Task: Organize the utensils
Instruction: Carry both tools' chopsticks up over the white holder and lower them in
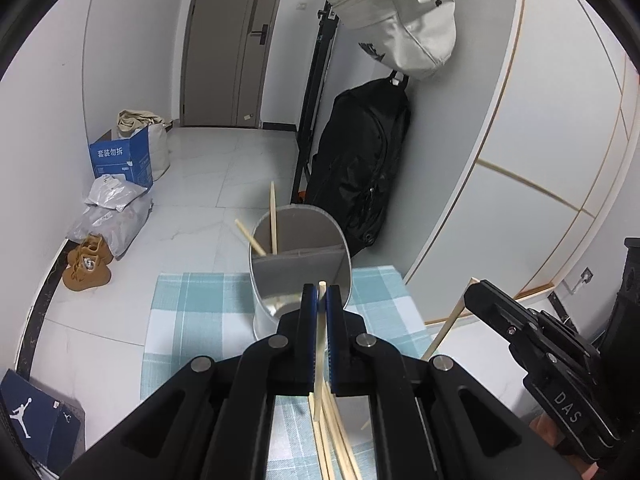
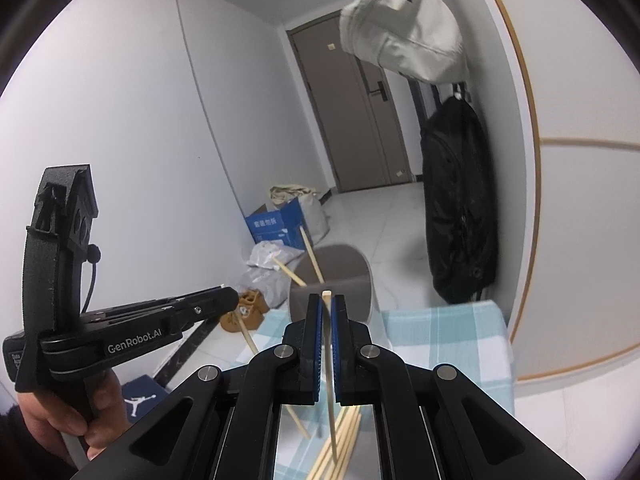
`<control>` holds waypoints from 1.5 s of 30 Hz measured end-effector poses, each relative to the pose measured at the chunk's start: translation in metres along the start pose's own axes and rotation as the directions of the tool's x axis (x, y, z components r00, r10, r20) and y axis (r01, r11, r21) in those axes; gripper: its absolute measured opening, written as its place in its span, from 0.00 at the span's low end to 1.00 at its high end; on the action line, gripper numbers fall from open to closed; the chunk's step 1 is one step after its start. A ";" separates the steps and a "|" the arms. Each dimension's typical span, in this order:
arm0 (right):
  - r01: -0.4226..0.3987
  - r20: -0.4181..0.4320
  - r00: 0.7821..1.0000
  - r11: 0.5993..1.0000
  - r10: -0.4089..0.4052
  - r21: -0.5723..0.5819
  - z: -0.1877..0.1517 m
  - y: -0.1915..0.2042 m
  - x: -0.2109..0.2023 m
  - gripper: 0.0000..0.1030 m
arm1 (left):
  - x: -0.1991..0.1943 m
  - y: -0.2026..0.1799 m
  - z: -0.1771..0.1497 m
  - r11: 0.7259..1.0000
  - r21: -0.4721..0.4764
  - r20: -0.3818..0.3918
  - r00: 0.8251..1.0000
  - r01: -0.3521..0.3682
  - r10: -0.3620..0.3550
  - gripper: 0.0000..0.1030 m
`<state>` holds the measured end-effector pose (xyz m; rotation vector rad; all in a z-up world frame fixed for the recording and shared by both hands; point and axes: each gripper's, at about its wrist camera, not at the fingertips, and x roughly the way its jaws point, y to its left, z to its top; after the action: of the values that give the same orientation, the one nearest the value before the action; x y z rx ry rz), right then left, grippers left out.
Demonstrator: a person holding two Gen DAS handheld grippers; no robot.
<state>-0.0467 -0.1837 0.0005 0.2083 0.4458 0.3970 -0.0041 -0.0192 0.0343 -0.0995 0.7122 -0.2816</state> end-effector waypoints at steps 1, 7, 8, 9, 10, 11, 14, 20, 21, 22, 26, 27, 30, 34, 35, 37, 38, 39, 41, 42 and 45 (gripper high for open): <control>-0.004 0.004 1.000 1.000 0.004 -0.005 0.005 0.001 0.001 0.03 | -0.001 0.001 0.004 1.000 -0.008 0.001 1.000 -0.003 0.003 0.00; -0.023 0.023 0.999 1.000 0.023 -0.019 0.044 0.005 0.001 0.03 | -0.007 0.007 0.035 0.998 -0.053 0.031 0.999 0.017 -0.015 0.00; -0.023 0.026 0.999 0.999 0.024 -0.022 0.051 0.005 0.002 0.03 | -0.008 0.008 0.039 0.998 -0.058 0.036 0.999 0.019 -0.017 0.00; -0.022 0.030 0.999 0.999 0.023 -0.027 0.058 0.006 0.002 0.03 | -0.009 0.009 0.046 0.998 -0.062 0.043 0.999 0.023 -0.021 0.00; -0.021 0.033 0.999 0.999 0.022 -0.031 0.064 0.006 0.004 0.03 | -0.010 0.010 0.050 0.998 -0.066 0.048 0.999 0.025 -0.022 0.00; -0.020 0.035 0.999 0.999 0.022 -0.035 0.071 0.006 0.006 0.03 | -0.011 0.010 0.056 0.997 -0.068 0.054 0.998 0.027 -0.023 0.00; -0.022 0.044 0.999 0.999 0.024 -0.045 0.092 0.008 0.014 0.03 | -0.013 0.011 0.073 0.997 -0.067 0.082 0.996 0.031 -0.026 0.00; -0.033 0.059 0.998 0.997 0.037 -0.075 0.127 0.014 0.031 0.03 | -0.011 0.019 0.101 0.996 -0.084 0.120 0.992 0.035 -0.025 0.00; -0.034 0.064 0.997 0.996 0.039 -0.082 0.133 0.015 0.035 0.03 | -0.009 0.021 0.104 0.995 -0.089 0.126 0.992 0.035 -0.023 0.00; -0.037 0.069 0.997 0.996 0.043 -0.087 0.139 0.017 0.038 0.03 | -0.009 0.023 0.108 0.995 -0.095 0.131 0.991 0.037 -0.024 0.00; -0.040 0.067 0.997 0.992 0.049 -0.123 0.153 0.022 0.058 0.03 | 0.000 0.033 0.121 0.992 -0.123 0.148 0.989 0.040 -0.021 0.00; -0.038 0.066 0.997 0.990 0.047 -0.134 0.155 0.024 0.063 0.03 | 0.004 0.036 0.124 0.990 -0.133 0.150 0.988 0.043 -0.023 0.00; -0.031 0.060 0.997 0.985 0.042 -0.169 0.160 0.028 0.078 0.03 | 0.013 0.044 0.130 0.987 -0.156 0.156 0.988 0.045 -0.020 0.00; -0.026 0.051 0.998 0.979 0.037 -0.201 0.161 0.028 0.099 0.03 | 0.030 0.057 0.129 0.979 -0.196 0.149 0.988 0.061 -0.032 0.00; -0.025 0.050 0.998 0.978 0.036 -0.208 0.160 0.029 0.103 0.03 | 0.034 0.061 0.128 0.975 -0.210 0.144 0.989 0.070 -0.040 0.00; -0.027 0.044 0.998 0.975 0.038 -0.221 0.155 0.029 0.110 0.03 | 0.041 0.068 0.127 0.969 -0.233 0.143 0.988 0.083 -0.050 0.00; -0.031 0.038 0.998 0.973 0.040 -0.227 0.153 0.029 0.115 0.03 | 0.045 0.071 0.125 0.967 -0.241 0.138 0.989 0.081 -0.048 0.00; -0.032 0.033 0.999 0.972 0.041 -0.232 0.151 0.029 0.119 0.03 | 0.048 0.072 0.125 0.967 -0.241 0.136 0.990 0.078 -0.046 0.00; -0.034 0.020 0.999 0.970 0.040 -0.240 0.145 0.029 0.127 0.03 | 0.053 0.073 0.122 0.970 -0.233 0.134 0.990 0.068 -0.037 0.00; -0.036 0.014 0.999 0.970 0.041 -0.242 0.144 0.029 0.131 0.03 | 0.056 0.072 0.122 0.971 -0.228 0.134 0.990 0.064 -0.033 0.00; -0.040 -0.004 0.999 0.966 0.040 -0.255 0.136 0.027 0.139 0.03 | 0.062 0.073 0.118 0.972 -0.220 0.137 0.989 0.078 -0.048 0.00</control>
<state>0.1222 -0.1160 0.0761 -0.0330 0.3849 0.4896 0.1344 0.0317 0.0704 -0.3541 0.6093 -0.2517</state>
